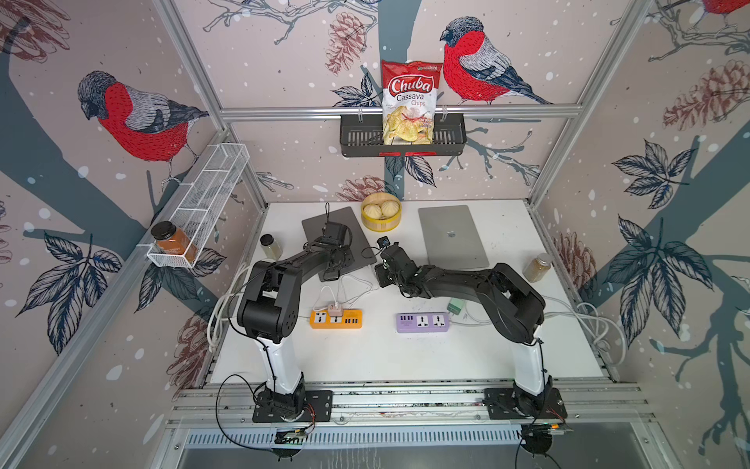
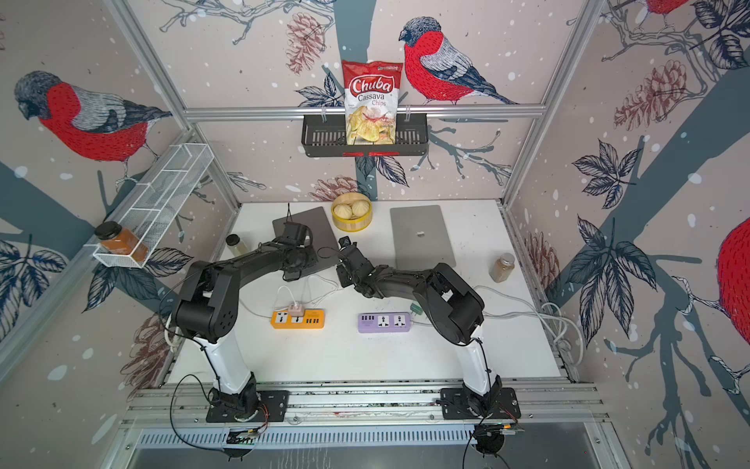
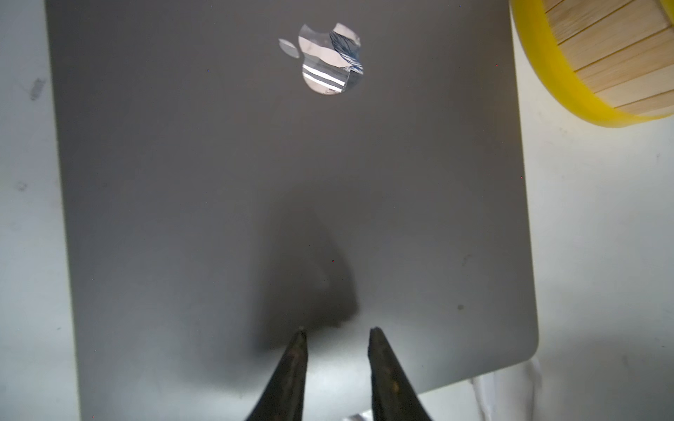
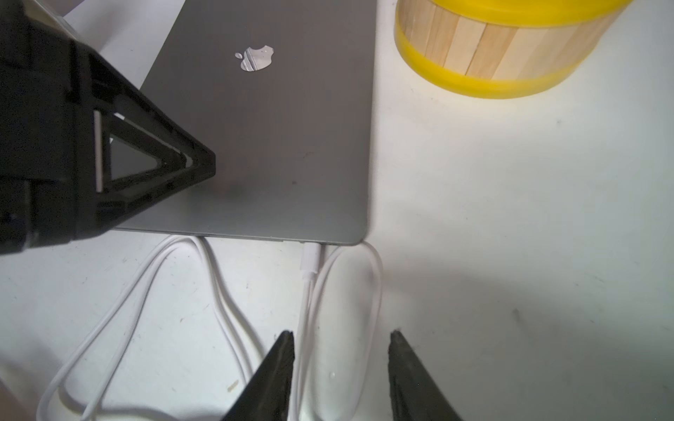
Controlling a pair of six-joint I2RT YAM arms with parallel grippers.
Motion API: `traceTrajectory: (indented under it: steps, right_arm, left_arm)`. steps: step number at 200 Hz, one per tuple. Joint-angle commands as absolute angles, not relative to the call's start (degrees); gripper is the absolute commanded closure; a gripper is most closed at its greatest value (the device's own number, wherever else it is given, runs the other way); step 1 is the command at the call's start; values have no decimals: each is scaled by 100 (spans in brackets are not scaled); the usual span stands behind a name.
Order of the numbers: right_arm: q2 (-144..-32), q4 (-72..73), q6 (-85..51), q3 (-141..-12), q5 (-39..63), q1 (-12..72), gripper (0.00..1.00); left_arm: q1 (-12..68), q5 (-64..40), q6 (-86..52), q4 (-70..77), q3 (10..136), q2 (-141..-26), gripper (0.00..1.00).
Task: Unplug the laptop charger
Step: Remove the charging cable from the laptop.
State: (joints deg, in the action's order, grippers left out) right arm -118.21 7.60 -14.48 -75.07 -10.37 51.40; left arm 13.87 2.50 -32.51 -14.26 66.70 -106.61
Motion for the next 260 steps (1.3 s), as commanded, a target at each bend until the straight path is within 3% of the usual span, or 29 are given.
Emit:
traceTrajectory:
  steps: [1,260]
  right_arm:
    - [-11959,971,-1362,-7683,-977,5167,56]
    - [-13067,255,-1658,-8811,-1353,5391,76]
  left_arm:
    - [1291,78,-3104,-1392,6605,-10623,69]
    - [975,-211,-2971,-1306,6339,-10546,69]
